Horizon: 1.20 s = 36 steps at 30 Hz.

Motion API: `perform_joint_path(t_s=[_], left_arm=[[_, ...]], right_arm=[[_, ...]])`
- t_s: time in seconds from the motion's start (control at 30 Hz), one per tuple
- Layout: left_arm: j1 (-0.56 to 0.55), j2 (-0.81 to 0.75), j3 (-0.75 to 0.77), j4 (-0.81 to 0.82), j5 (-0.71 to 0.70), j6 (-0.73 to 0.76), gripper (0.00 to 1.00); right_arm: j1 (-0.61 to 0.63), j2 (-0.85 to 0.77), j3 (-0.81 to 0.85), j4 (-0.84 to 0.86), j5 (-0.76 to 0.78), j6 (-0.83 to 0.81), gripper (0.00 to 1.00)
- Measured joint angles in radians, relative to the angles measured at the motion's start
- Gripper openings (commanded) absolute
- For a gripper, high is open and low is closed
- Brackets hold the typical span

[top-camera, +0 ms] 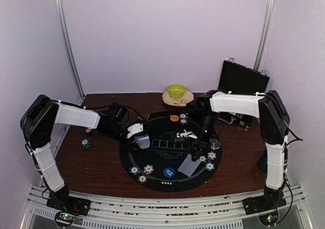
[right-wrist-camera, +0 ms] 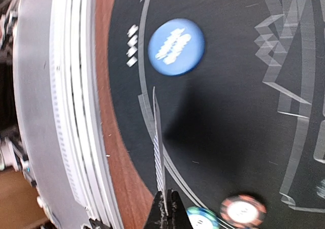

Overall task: Distribute texas hold em gaming equipment
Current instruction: Distribute the poker card in the small blind area.

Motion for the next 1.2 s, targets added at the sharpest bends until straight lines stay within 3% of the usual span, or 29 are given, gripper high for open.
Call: perform_joint_path(t_s=[0.3, 0.93, 1.2], left_arm=[[0.0, 0.0, 0.0, 0.0, 0.003, 0.005, 0.55], [0.0, 0.0, 0.0, 0.0, 0.016, 0.007, 0.55], [0.0, 0.0, 0.0, -0.001, 0.016, 0.008, 0.55]], right_arm=[[0.121, -0.018, -0.084, -0.006, 0.037, -0.034, 0.0], [0.192, -0.139, -0.122, -0.016, -0.014, -0.05, 0.0], [0.245, -0.055, -0.16, -0.021, -0.013, -0.049, 0.0]])
